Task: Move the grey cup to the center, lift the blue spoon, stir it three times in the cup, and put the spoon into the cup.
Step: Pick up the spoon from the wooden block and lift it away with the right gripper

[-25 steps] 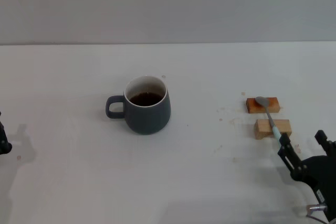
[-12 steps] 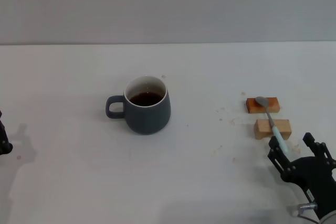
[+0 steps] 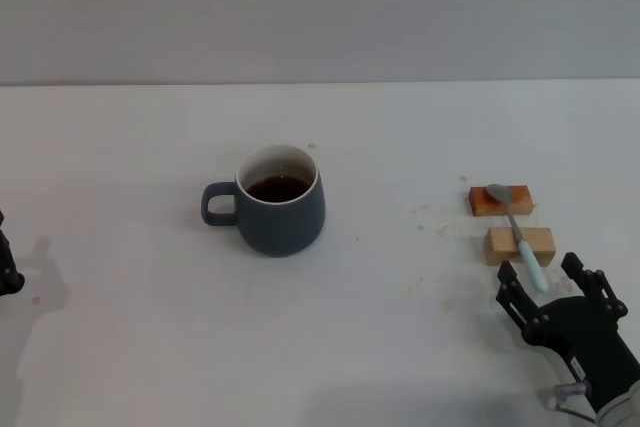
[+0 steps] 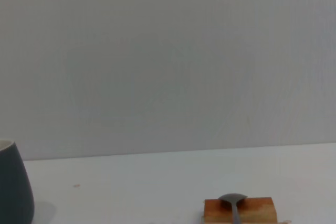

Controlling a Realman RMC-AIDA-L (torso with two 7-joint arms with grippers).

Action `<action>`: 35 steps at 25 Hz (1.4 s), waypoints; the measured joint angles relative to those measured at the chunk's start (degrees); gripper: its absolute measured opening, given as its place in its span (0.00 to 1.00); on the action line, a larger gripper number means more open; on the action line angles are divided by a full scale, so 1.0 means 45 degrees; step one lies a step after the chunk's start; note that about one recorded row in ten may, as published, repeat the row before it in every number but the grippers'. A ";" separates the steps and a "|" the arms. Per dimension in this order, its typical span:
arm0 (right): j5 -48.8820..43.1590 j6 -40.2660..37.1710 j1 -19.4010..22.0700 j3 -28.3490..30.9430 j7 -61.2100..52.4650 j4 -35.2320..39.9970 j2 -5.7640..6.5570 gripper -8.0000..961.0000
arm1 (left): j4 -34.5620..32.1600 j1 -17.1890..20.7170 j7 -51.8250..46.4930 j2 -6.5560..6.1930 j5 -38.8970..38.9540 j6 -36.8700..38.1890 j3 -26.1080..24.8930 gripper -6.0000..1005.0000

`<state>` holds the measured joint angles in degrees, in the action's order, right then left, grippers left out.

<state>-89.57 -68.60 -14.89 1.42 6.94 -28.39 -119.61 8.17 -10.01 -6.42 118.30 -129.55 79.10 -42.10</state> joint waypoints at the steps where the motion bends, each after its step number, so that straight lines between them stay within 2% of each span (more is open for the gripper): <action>1: 0.0000 -0.0016 0.0000 -0.0001 -0.0001 -0.0014 0.0000 0.85 | 0.0000 0.0006 0.0000 0.0000 0.0000 0.0000 0.0000 0.00; 22: -0.0019 -0.0119 -0.0007 0.0040 0.0001 -0.0112 0.0018 0.85 | -0.0020 0.0010 0.0000 0.0000 0.0001 -0.0001 0.0000 0.00; 35: -0.0018 -0.0127 0.0031 0.0031 0.0001 -0.0136 0.0017 0.73 | -0.0020 0.0003 0.0000 0.0000 0.0001 -0.0001 0.0000 0.00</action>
<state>-89.65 -69.17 -14.75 1.57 6.94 -29.01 -119.54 8.08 -9.99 -6.42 118.30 -129.55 79.10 -42.10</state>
